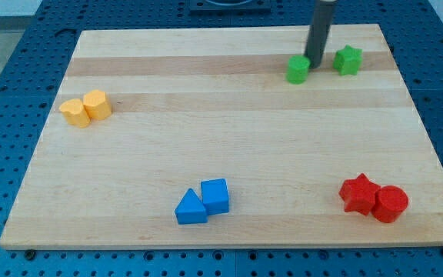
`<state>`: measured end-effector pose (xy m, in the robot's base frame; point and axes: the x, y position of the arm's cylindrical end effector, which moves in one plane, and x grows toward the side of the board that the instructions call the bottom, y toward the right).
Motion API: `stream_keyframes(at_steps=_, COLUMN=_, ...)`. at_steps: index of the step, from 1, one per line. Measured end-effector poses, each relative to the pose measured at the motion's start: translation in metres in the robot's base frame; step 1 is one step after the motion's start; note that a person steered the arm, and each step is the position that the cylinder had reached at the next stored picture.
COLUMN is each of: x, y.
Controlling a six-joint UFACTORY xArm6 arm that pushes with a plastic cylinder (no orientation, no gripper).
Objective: Slide the green star to the green circle
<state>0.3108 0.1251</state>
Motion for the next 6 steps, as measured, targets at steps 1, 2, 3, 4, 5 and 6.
stream_keyframes(at_steps=1, x=-0.012, y=-0.005)
stream_keyframes(at_steps=2, x=-0.049, y=0.02)
stream_keyframes(at_steps=3, x=-0.071, y=0.084)
stream_keyframes(at_steps=4, x=-0.067, y=0.146)
stream_keyframes(at_steps=5, x=-0.035, y=0.127)
stream_keyframes(at_steps=6, x=0.002, y=0.072)
